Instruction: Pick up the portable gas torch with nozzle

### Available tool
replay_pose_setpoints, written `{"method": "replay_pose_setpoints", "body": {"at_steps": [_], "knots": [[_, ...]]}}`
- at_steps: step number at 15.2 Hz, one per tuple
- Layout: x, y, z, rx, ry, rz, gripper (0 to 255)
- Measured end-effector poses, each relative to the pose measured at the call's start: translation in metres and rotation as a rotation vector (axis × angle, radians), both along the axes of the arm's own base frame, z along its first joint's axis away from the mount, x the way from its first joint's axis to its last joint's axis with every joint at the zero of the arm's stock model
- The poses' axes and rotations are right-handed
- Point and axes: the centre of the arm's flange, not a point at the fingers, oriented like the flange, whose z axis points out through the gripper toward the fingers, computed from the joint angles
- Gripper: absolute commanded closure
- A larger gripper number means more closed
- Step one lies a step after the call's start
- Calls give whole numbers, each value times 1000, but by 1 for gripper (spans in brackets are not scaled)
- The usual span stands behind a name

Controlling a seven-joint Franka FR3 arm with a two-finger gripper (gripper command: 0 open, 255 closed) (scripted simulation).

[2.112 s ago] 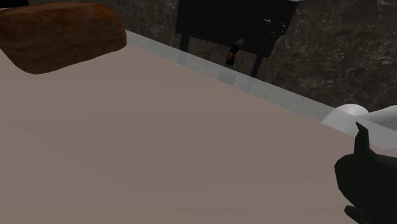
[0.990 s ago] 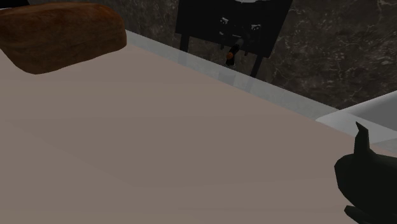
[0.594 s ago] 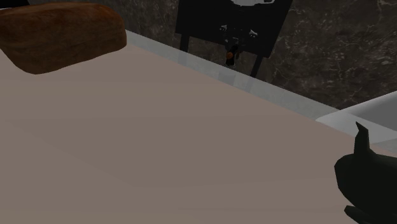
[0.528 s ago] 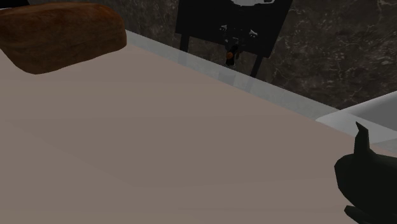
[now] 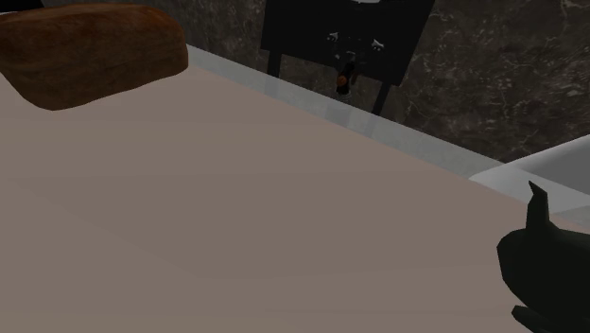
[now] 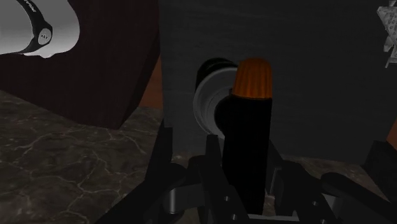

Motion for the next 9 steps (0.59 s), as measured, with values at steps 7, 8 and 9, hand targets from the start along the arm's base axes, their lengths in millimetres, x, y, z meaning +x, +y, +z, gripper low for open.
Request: {"method": "replay_pose_setpoints", "body": {"at_steps": [7, 8, 9], "knots": [[0, -1, 35, 0, 0, 0, 255], [-1, 0, 42, 0, 0, 0, 255], [0, 0, 46, 0, 0, 0, 255]]}}
